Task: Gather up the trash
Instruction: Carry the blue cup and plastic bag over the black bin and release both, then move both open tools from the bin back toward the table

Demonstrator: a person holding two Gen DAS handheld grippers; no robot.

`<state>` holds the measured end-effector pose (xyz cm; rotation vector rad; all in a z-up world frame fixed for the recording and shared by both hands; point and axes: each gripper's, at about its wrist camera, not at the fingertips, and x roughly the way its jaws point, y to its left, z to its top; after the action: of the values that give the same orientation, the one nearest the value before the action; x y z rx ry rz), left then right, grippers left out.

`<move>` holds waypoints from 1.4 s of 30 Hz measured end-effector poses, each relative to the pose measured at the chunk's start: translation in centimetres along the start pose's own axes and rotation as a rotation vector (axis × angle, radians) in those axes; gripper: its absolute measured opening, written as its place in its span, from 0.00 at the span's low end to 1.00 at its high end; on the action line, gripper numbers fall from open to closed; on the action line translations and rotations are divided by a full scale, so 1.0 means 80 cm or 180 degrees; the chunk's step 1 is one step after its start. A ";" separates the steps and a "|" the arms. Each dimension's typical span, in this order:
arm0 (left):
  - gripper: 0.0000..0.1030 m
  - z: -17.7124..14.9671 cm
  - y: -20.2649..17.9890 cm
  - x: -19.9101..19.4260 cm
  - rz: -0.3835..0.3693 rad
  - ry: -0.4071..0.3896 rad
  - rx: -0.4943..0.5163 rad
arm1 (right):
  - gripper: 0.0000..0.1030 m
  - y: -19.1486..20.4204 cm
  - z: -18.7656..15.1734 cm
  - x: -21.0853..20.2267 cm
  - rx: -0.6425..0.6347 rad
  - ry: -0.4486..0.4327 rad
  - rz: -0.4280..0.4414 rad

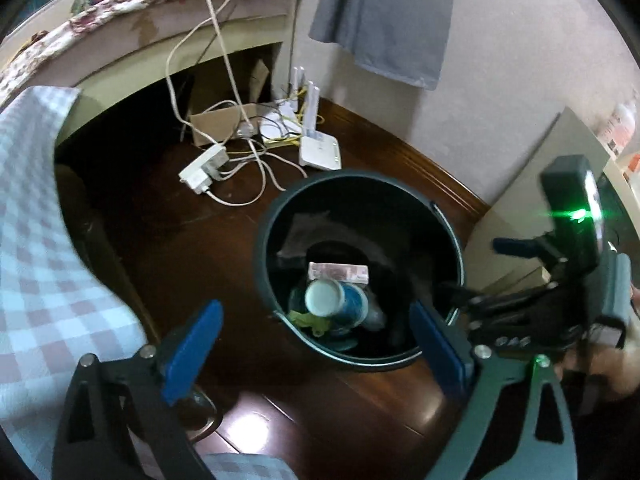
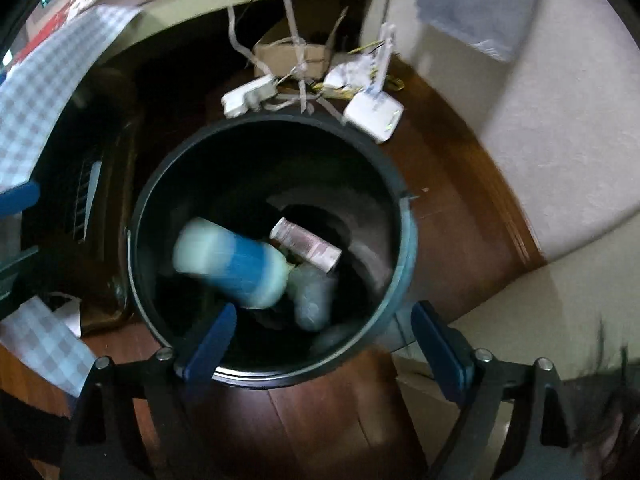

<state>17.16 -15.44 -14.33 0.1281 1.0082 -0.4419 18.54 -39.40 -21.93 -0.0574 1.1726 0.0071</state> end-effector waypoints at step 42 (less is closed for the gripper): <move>0.96 0.003 0.067 -0.179 0.0707 -0.0844 -0.0306 | 1.00 0.079 0.036 -0.204 -0.0103 -0.1128 0.0057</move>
<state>13.12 -6.37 -2.71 0.0911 0.7430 -0.2002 14.68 -32.57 -6.05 -0.0710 0.8187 0.0500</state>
